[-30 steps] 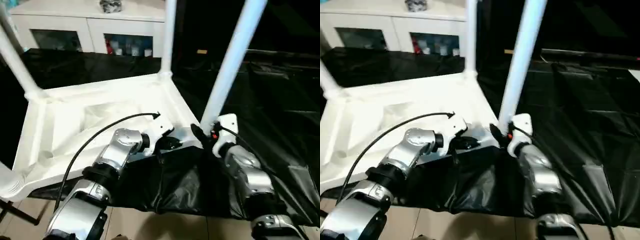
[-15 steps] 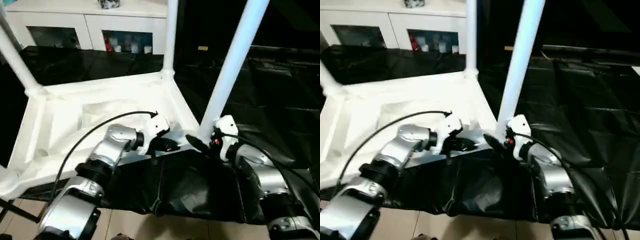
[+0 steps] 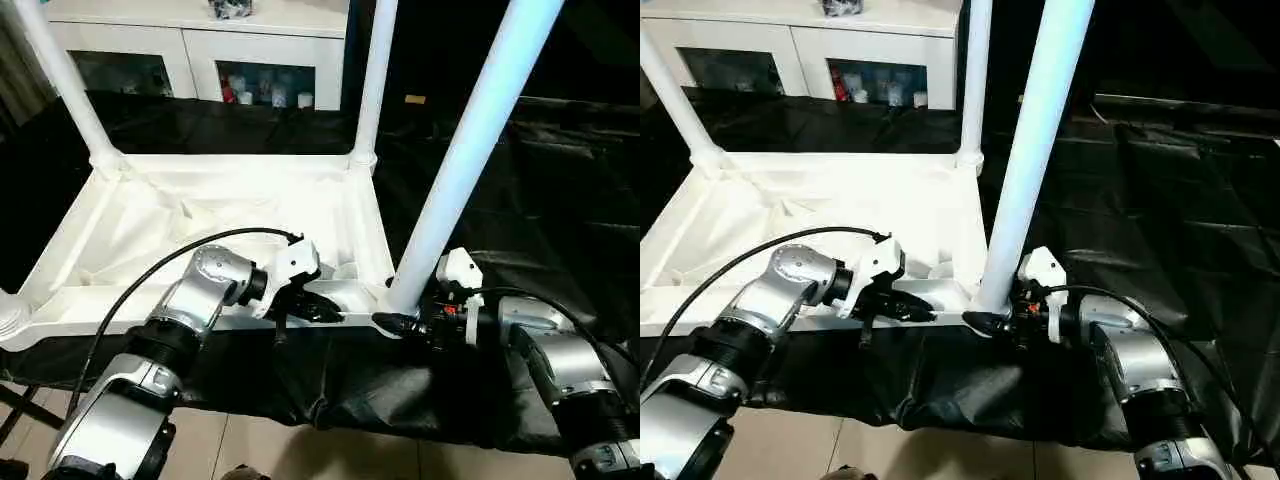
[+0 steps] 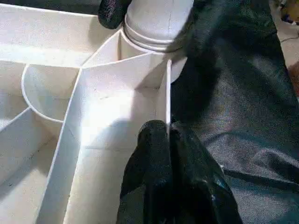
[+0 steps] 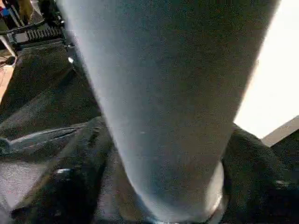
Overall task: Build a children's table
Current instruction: Rotate leg to tighten
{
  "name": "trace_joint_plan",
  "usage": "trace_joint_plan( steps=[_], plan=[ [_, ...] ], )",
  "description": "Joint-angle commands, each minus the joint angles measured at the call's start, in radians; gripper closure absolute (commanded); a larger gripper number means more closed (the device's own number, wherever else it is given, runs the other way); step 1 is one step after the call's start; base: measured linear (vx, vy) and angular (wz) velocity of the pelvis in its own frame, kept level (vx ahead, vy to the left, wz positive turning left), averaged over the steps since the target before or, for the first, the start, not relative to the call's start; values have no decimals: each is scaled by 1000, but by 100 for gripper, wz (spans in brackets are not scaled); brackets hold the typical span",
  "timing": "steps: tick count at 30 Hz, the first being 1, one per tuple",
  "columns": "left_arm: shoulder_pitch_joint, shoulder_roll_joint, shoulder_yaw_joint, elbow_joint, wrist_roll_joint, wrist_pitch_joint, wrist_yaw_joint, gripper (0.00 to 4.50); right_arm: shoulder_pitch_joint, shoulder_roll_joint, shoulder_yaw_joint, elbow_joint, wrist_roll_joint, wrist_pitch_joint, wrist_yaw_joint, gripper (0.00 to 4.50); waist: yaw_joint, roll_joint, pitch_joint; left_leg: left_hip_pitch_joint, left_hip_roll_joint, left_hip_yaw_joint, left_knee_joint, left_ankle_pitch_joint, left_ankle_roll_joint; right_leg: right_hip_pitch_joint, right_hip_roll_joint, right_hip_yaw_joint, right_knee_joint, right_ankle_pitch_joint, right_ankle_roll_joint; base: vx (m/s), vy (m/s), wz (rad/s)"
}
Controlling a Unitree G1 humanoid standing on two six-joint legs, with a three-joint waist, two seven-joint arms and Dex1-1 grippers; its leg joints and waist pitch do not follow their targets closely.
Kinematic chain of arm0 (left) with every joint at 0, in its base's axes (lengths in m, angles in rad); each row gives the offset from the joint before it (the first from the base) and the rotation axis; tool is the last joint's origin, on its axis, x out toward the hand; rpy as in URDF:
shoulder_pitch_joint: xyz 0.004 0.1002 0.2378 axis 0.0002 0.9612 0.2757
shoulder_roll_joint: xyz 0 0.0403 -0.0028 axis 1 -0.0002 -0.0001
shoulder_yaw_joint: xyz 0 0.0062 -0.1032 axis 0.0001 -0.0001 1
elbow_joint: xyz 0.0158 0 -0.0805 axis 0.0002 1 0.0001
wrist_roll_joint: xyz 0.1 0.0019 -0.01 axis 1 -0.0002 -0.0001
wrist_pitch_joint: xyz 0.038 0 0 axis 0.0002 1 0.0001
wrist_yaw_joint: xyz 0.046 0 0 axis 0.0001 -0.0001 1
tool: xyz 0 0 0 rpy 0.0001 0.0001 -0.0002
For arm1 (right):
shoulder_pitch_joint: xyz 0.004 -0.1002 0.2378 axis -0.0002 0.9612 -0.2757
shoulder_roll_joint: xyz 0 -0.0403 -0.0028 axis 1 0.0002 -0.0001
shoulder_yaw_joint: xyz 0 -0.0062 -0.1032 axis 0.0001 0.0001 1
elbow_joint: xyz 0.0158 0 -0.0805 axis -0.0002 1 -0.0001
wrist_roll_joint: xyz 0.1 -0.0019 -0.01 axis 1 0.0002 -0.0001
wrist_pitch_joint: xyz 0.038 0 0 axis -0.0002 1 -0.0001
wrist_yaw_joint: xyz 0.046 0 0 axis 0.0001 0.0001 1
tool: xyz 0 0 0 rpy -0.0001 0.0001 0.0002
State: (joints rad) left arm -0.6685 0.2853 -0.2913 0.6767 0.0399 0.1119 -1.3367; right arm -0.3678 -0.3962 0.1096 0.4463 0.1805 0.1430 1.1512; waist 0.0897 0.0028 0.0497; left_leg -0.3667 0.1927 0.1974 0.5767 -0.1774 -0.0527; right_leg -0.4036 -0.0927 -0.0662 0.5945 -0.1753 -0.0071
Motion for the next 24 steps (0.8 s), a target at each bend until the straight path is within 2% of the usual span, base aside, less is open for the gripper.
trace_joint_plan(
  steps=[1,6,7,8,9,11,15,16,17,18,19,20,21,22,23,24],
  plan=[
    [-12,-12,-7,-50,-31,0,-24,450,1,9,61,30,-25,24,30,145,3,-9,-64,10,42,-14,-61,-197,63,52,-56,40,-60,-154,-262,0,0,0],
    [-17,-12,0,-34,-30,-1,-15,450,-6,17,67,35,-30,28,31,179,3,-8,-64,10,43,-13,-61,-193,63,51,-57,39,-62,-169,-257,0,0,0],
    [-17,-12,1,-30,-29,-2,-12,450,-5,20,69,36,-32,27,29,184,3,-5,-63,10,42,-14,-61,-196,62,51,-56,39,-62,-171,-256,0,0,0],
    [-20,-12,2,-24,-27,3,-2,450,0,27,71,38,-33,28,15,186,3,-7,-63,10,42,-14,-61,-199,60,51,-56,39,-63,-175,-255,0,0,0],
    [-21,-12,3,-22,-26,4,1,450,4,31,71,35,-31,32,11,188,3,-4,-63,11,43,-14,-62,-204,58,50,-56,39,-63,-180,-255,0,0,0],
    [-29,-16,9,-13,-24,12,23,450,20,53,65,30,-19,48,-15,191,2,-6,-62,11,42,-14,-63,-213,53,51,-56,39,-64,-191,-251,0,0,0],
    [-47,-39,16,23,-6,3,92,450,30,87,57,47,-23,54,-73,192,-1,-4,-57,14,41,-16,-68,-263,32,47,-57,40,-75,-275,-228,0,0,0],
    [-58,-58,20,42,4,1,138,450,31,112,47,60,-28,52,-121,192,-5,-11,-52,18,39,-18,-71,-304,19,43,-60,40,-85,-362,-205,0,0,0],
    [-66,-73,24,54,9,2,171,450,28,135,34,72,-29,52,-166,192,-6,-9,-49,19,39,-20,-73,-322,12,41,-61,40,-89,-402,-194,0,0,0],
    [-90,-116,33,85,21,19,262,450,5,201,-7,118,-37,41,-311,192,-11,-8,-45,26,38,-24,-75,-365,-6,33,-62,39,-98,-486,-168,0,0,0],
    [-100,-132,37,97,26,25,300,450,-5,226,-22,136,-40,38,-364,192,-17,-8,-45,33,36,-31,-76,-406,-27,29,-65,34,-106,-560,-144,-50,11,-7],
    [-114,-154,44,117,29,30,347,450,-18,255,-37,155,-40,33,-423,192,-23,-9,-44,31,35,-36,-79,-421,-36,32,-65,30,-110,-598,-117,-50,11,-7],
    [-114,-154,44,117,29,30,347,450,-18,255,-37,155,-40,33,-423,192,-23,-9,-44,31,35,-36,-79,-421,-36,32,-65,30,-110,-598,-117,-50,23,-10],
    [-141,-206,55,156,42,38,458,450,-49,322,-73,193,-34,31,-557,193,-27,-7,-45,33,35,-37,-81,-433,-29,31,-64,29,-118,-598,-103,0,0,0],
    [-142,-209,55,157,42,38,462,450,-50,325,-75,195,-35,31,-564,193,-33,-4,-48,41,36,-37,-81,-445,-32,27,-64,27,-119,-575,-114,0,0,0],
    [-153,-251,57,175,45,40,524,450,-76,380,-91,226,-43,10,-676,193,-33,6,-48,39,35,-39,-83,-446,-35,29,-63,26,-117,-555,-120,0,0,0]
  ],
)
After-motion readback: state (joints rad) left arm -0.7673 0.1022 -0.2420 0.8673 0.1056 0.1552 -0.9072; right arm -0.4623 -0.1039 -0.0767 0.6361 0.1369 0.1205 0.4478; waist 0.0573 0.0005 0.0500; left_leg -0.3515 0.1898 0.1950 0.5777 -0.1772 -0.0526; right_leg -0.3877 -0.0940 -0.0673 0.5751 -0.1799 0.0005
